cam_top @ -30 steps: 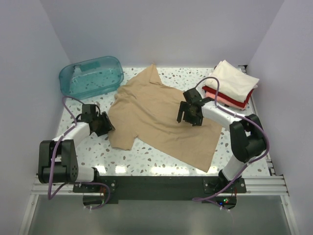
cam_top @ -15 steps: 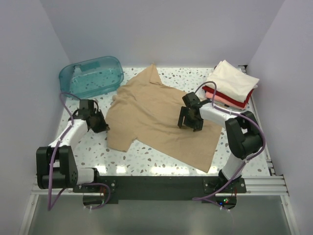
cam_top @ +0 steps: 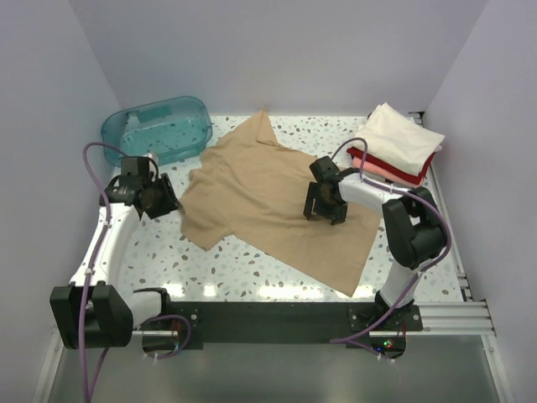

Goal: Fold and stack the t-shirts
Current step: Fold the tshirt

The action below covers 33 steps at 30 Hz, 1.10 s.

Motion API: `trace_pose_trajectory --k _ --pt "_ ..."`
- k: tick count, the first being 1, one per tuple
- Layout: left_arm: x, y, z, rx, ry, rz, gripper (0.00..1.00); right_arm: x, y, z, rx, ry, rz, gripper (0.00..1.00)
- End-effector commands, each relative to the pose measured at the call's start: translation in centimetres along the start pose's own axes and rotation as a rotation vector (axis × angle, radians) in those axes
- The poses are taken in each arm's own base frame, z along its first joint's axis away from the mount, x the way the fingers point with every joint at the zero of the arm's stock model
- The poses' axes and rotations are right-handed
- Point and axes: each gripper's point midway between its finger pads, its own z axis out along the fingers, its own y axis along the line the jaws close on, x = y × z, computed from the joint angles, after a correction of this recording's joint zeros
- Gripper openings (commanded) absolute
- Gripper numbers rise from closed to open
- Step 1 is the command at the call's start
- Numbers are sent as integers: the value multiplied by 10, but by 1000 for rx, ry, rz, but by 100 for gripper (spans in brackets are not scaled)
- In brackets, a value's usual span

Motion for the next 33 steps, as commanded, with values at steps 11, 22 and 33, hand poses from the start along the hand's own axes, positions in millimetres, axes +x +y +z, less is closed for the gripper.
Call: trace_pose_trajectory --k 11,22,33 --pt "61 -1 68 135 172 -15 48 -8 10 -22 -68 -67 -28 75" --pt "60 20 86 18 190 -13 52 -4 8 -29 -85 -75 -20 75" --pt "39 23 69 -22 45 -58 62 -1 10 -29 -103 -67 -14 75"
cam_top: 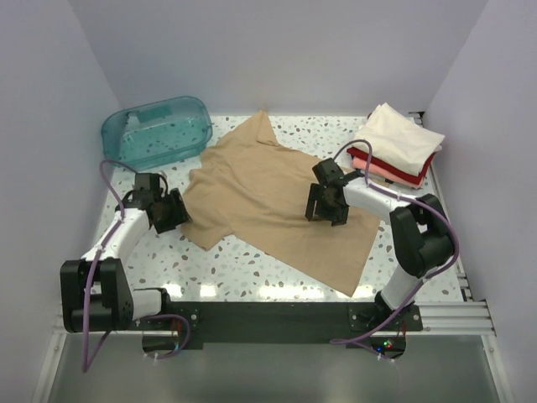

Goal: Fold and stack the t-shirts
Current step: Fold the tshirt

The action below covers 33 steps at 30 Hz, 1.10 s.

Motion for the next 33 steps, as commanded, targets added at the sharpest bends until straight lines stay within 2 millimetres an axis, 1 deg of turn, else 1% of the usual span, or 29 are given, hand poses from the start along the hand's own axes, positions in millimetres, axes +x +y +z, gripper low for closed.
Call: trace_pose_trajectory --k 1,3,4,5,9,12,13,15,16,17,18,19,20,21,22,23,24,25,26,27,29,30,31,33 --pt "-13 -1 8 10 -58 -14 62 -7 10 -14 -58 -47 4 75" --pt "-11 -4 16 32 -39 -9 62 -6 10 -14 -58 -41 2 75" --pt "-14 -6 19 46 -49 -4 61 -5 10 -14 -57 -40 -1 75" --pt "-13 -7 24 50 -36 -6 61 -4 9 -14 -54 -39 -1 75" --pt "-14 -20 29 126 -32 2 58 -4 5 -19 -50 -51 0 75" --pt "-19 -33 28 189 -39 -7 39 -1 1 -19 -42 -50 1 75" --pt "-21 -36 27 198 -39 -9 22 1 0 -19 -39 -47 2 75" --pt "-22 -41 26 200 -32 -9 5 0 -2 -20 -35 -55 6 75" --pt "-27 -45 23 196 -30 -5 0 1 -3 -21 -33 -55 5 75" --pt "-28 -51 22 188 -33 17 0 2 -3 -22 -30 -55 5 75" --pt "-37 -62 17 195 -52 38 0 1 -4 -24 -29 -64 6 75" --pt "-38 -67 15 187 -42 51 0 2 -6 -24 -25 -61 10 75" --pt "-32 -77 19 179 -22 85 0 2 -7 -25 -22 -65 11 75" --pt "-41 -91 16 194 -33 105 0 3 -9 -27 -21 -71 11 75" --pt "-37 -96 18 187 -7 122 0 4 -11 -28 -15 -69 15 75" --pt "-25 -106 28 180 44 166 0 5 -13 -29 -11 -72 17 75" --pt "-28 -117 27 182 56 189 0 8 -15 -28 -5 -68 16 75" --pt "-12 -124 39 169 117 228 0 9 -17 -30 -2 -70 22 75" --pt "-9 -128 43 162 134 258 1 11 -19 -30 2 -66 22 75" --pt "-11 -137 43 164 147 280 3 11 -20 -31 5 -66 24 75" --pt "1 -150 48 169 179 330 12 13 -22 -32 12 -62 24 76" --pt "-2 -158 46 185 167 341 17 13 -22 -32 13 -63 27 76" --pt "-3 -167 42 206 152 350 29 13 -23 -31 15 -60 29 76" --pt "-10 -176 33 238 127 339 40 12 -21 -31 13 -65 30 76"
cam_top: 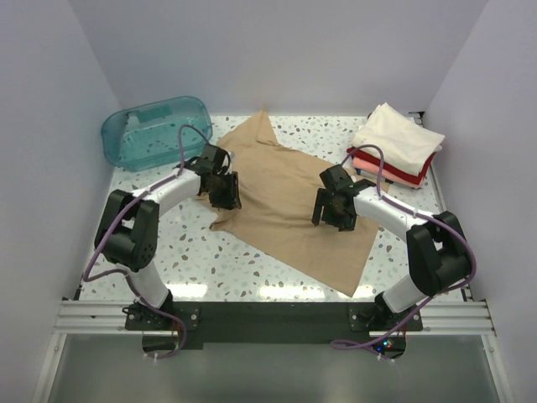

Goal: Fold and stack the t-shirts
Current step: Fold the tshirt

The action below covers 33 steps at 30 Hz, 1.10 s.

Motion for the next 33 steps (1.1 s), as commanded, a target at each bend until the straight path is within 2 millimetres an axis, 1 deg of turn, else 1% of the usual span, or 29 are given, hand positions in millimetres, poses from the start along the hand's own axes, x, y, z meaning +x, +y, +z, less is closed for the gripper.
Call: trace_pose_trajectory --k 1,3,4,5,6,7,8,10,11,12,13,15,19,21,26,29,33 --pt "-24 -19 -26 34 -74 18 45 -4 -2 -7 8 -27 25 76" --pt "-33 -21 -42 27 -119 14 51 -5 0 -6 8 -27 28 76" --pt "-36 -21 -48 23 -138 13 52 -4 0 -6 7 -25 27 76" --pt "-43 -19 -59 20 -174 4 52 -4 0 -5 9 -23 26 76" --pt "-44 -16 -64 20 -190 -14 52 -5 1 -5 7 -23 28 76" --pt "-50 -7 -70 16 -215 -42 52 -5 1 -5 7 -23 28 76" --pt "-55 -4 -79 24 -246 -53 52 -4 1 -4 8 -18 29 76" --pt "-55 10 -79 17 -259 -73 49 -4 1 -3 7 -17 29 76" --pt "-55 20 -77 12 -251 -94 49 -4 1 -3 8 -18 29 76" --pt "-51 27 -74 5 -230 -95 47 -4 2 -1 8 -14 25 76" --pt "-49 35 -68 -6 -211 -105 46 -4 2 -1 8 -12 25 76" --pt "-45 39 -59 0 -192 -99 43 -5 4 -1 4 -12 21 76" --pt "-39 36 -40 48 -157 -119 36 -8 6 -1 3 -10 11 76" --pt "-40 34 -35 58 -153 -125 33 -9 7 -1 3 -10 8 76" --pt "-33 37 -20 68 -125 -136 32 -5 6 1 8 5 3 76" --pt "-33 37 -13 79 -117 -139 32 -6 7 2 5 4 3 76" --pt "-37 37 -7 86 -117 -140 32 -7 8 4 6 9 6 76"
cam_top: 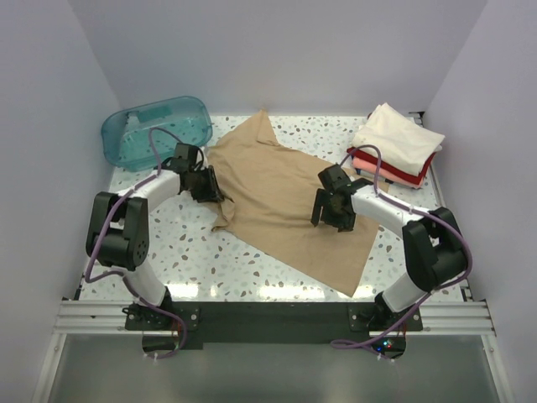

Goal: Fold and stack the t-shirts
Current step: Fold the tshirt

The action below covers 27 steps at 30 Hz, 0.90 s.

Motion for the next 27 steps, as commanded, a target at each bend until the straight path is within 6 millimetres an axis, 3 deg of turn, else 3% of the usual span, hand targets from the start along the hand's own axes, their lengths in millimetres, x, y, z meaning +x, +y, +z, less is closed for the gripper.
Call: trace_pose_trajectory --k 1,7,19,27 --pt "-8 -8 10 40 -12 4 32 -9 8 -2 -8 -9 -3 76" --pt "-6 -2 19 20 12 -6 34 -10 8 -1 -4 -9 -5 76" --pt "-17 -11 24 61 -13 -8 35 -12 10 0 0 -6 -6 76" --pt "-24 -19 25 97 -42 -18 26 -13 11 1 2 -4 -11 76"
